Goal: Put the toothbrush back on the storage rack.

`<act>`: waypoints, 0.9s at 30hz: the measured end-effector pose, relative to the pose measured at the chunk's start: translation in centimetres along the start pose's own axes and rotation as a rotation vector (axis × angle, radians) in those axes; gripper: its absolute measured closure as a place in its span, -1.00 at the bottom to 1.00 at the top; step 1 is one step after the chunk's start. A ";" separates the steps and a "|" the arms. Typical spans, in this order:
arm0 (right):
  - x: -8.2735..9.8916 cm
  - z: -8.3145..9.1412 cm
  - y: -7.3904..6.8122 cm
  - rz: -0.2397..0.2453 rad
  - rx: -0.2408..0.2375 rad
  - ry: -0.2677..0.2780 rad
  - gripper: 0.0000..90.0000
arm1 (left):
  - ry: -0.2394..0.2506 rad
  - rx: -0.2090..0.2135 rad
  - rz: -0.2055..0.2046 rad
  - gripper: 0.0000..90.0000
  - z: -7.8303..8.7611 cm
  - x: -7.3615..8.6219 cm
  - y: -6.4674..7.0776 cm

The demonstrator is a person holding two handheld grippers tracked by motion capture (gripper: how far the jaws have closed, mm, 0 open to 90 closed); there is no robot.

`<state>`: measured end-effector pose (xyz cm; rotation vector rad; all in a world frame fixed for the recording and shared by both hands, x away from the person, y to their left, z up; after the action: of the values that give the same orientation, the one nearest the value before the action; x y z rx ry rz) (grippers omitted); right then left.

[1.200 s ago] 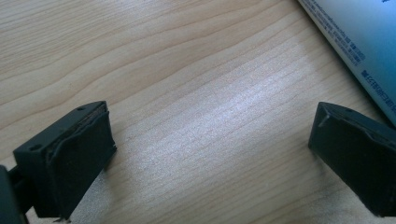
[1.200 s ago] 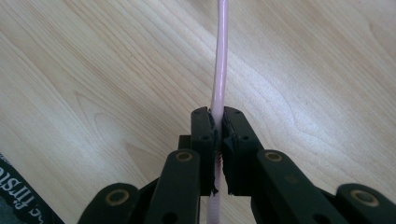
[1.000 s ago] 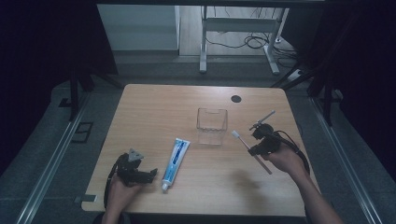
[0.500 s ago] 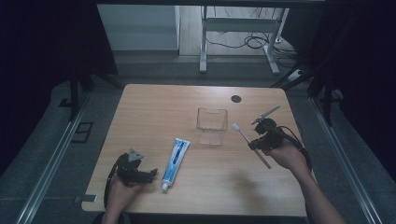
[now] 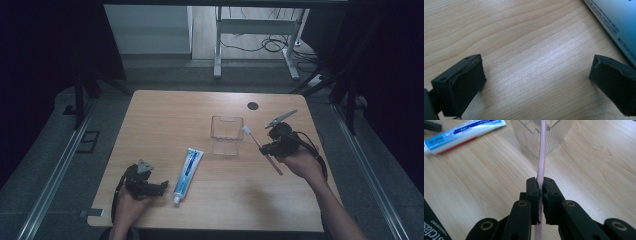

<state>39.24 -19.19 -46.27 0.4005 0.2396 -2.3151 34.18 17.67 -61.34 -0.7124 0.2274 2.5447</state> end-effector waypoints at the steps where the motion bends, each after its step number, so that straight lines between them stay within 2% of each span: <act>1: 0.0 0.0 0.0 0.000 0.000 0.000 0.85 | 0.000 0.000 0.000 -1.00 0.0 0.0 0.0; 27: -3.8 0.5 0.0 0.007 0.003 0.141 0.85 | 0.000 -0.002 -0.001 -1.00 0.0 0.0 0.0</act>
<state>41.67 -16.76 -44.48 0.5655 0.3032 -2.2833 34.18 17.68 -61.34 -0.7126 0.2250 2.5447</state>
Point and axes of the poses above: each handheld gripper's, and its own axes: z roughly backward along the jaws, x roughly out of its underside, y roughly to its right, the point moved 9 cm from there along -z, roughly forward along the jaws, and after that the axes turned 10 degrees about -y, right-handed, at the moved point
